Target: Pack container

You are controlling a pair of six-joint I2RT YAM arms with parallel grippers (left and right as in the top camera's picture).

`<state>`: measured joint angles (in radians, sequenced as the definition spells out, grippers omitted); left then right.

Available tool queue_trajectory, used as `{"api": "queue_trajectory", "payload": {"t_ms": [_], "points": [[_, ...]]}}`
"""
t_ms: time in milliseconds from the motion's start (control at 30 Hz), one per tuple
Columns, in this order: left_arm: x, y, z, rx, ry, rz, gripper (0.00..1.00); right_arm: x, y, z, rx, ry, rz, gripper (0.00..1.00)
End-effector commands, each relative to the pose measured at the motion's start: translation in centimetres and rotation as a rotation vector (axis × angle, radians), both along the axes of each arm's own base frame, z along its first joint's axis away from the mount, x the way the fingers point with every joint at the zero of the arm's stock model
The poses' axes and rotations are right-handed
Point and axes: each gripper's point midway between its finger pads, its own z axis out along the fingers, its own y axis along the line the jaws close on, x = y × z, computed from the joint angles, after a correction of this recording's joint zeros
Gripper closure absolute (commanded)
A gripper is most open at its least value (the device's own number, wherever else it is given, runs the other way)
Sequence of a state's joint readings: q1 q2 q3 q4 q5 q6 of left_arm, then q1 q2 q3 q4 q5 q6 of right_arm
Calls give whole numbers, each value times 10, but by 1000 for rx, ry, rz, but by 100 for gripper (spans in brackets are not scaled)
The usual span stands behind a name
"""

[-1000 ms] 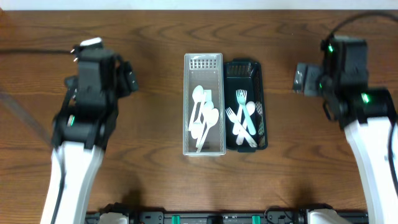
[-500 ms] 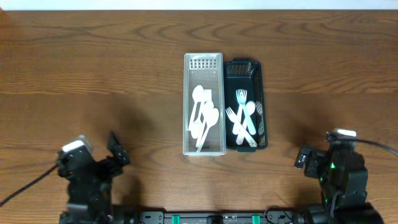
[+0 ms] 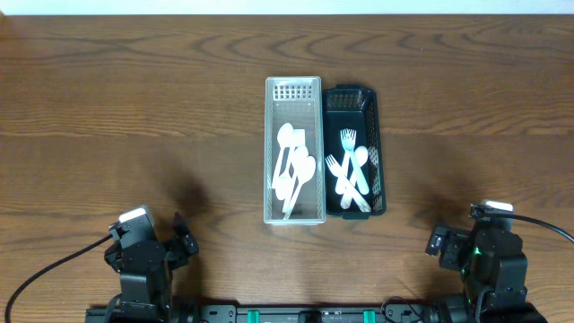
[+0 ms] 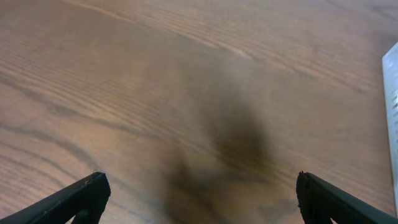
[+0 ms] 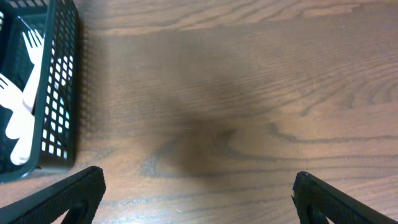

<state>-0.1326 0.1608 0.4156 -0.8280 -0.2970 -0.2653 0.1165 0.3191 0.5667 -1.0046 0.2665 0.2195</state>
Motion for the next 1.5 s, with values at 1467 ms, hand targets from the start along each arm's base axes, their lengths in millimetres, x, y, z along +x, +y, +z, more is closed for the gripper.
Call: {"api": "queue_trajectory", "payload": {"t_ms": [1467], "points": [[-1, 1, 2, -5, -4, 6, 2, 74, 47, 4, -36, -641, 303, 1]]}}
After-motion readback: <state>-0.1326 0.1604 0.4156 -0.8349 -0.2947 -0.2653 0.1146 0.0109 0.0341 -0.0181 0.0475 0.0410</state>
